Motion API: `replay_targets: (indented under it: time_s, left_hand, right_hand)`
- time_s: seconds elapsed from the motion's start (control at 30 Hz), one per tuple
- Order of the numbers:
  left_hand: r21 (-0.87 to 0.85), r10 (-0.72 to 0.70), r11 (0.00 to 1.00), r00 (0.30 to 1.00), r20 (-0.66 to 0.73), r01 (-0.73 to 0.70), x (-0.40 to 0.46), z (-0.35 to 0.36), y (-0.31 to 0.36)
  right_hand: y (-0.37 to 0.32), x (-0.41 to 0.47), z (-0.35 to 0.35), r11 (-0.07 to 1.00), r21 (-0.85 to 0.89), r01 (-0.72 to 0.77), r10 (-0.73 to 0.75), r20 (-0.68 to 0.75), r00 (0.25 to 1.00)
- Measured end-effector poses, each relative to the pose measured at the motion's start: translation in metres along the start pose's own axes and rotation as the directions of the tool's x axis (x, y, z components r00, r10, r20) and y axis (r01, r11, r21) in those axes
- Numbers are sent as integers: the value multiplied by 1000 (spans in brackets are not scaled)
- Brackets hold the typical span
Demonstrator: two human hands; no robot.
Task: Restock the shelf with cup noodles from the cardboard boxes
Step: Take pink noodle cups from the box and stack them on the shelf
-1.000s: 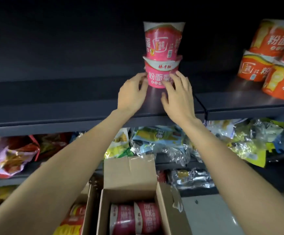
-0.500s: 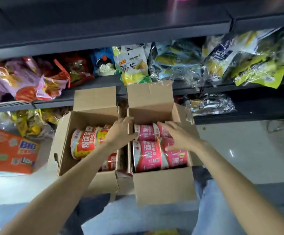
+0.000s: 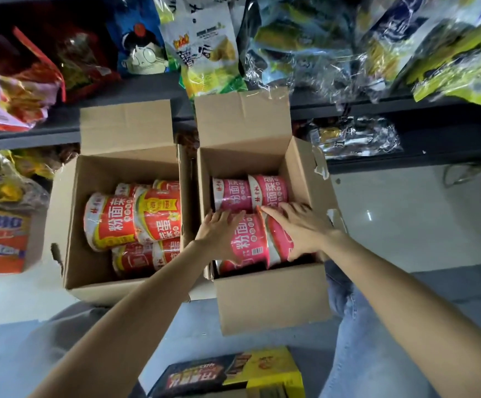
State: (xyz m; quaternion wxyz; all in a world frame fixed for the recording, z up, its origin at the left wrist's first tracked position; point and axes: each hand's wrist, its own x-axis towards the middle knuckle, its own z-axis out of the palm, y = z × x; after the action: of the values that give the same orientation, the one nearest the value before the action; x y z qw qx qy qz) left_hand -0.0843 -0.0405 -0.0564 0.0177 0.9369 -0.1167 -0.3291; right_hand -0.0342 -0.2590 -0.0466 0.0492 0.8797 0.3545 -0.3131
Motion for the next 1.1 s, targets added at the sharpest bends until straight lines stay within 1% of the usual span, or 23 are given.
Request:
replay_targets:
  time_s: [0.1,0.2,0.27,0.33,0.4,0.43,0.5,0.53,0.57,0.6,0.63,0.67,0.7,0.73,0.77,0.8,0.83,0.87,0.93,1.0,1.1]
  left_hand:
    - [74,-20,997,1000,8,19,-3,-2,3]
    - [192,-46,980,998,-49,55,-13,5,1]
    - [182,-83,978,992,-90,98,-17,11,-4]
    - [139,-110,982,987,-121,126,-18,14,-8]
    - [108,-115,985,983,-142,131,-17,13,-11]
    - [94,-114,987,982,-152,129,-17,11,-12]
    - [92,-91,990,983,-156,107,-19,8,-13]
    - [107,-71,990,984,-166,89,-20,6,-10]
    - [113,-44,991,981,-189,66,-19,6,-5]
    - [101,-13,994,977,-214,35,-16,5,2]
    - [68,17,998,971,-238,-1,-14,4,11]
    - [-2,31,999,963,-269,-32,-11,3,20]
    - [-110,11,993,947,-320,-49,-7,3,29]
    - [-245,-59,969,930,-362,-34,-3,2,34]
    - [-394,-175,919,911,-372,15,0,0,37]
    - [-524,-304,848,882,-359,79,3,-2,37]
    - [-608,-408,782,852,-328,141,7,-3,34]
    - [-641,-469,741,838,-279,201,10,-3,33]
    - [-563,-497,765,844,-204,314,18,0,36]
    - [-477,-524,791,826,-205,384,26,3,49]
    - [-425,-584,778,783,-215,463,43,11,74]
  right_hand:
    - [0,-1,3,1000,-21,6,-6,6,1000]
    - [2,1,6,1000,-19,2,-1,43,999]
    - [3,0,1,998,-46,31,-31,7,999]
    - [3,-8,-13,996,-68,52,-56,-60,997]
    - [5,-24,-34,999,-24,40,-43,-136,990]
    - [7,-35,-45,999,-5,39,-39,-210,977]
    - [9,-59,-63,997,76,26,7,-401,916]
    - [9,-71,-68,982,188,15,80,-486,870]
    - [9,-79,-69,938,346,13,187,-538,822]
    - [8,-84,-67,852,523,35,307,-552,776]
    - [7,-85,-63,733,676,80,413,-535,736]
    - [5,-83,-57,612,780,130,495,-506,706]
    - [4,-79,-52,518,839,166,554,-476,683]
    - [3,-75,-46,457,871,181,593,-450,667]
    - [2,-70,-41,418,888,189,619,-431,657]
    - [2,-66,-37,390,899,199,637,-419,647]
    - [2,-62,-33,364,907,211,654,-410,636]
    - [2,-59,-29,336,914,226,672,-401,623]
    - [3,-55,-25,279,928,247,703,-373,606]
    - [6,-51,-24,248,932,265,721,-360,592]
    - [11,-47,-25,215,930,300,739,-355,573]
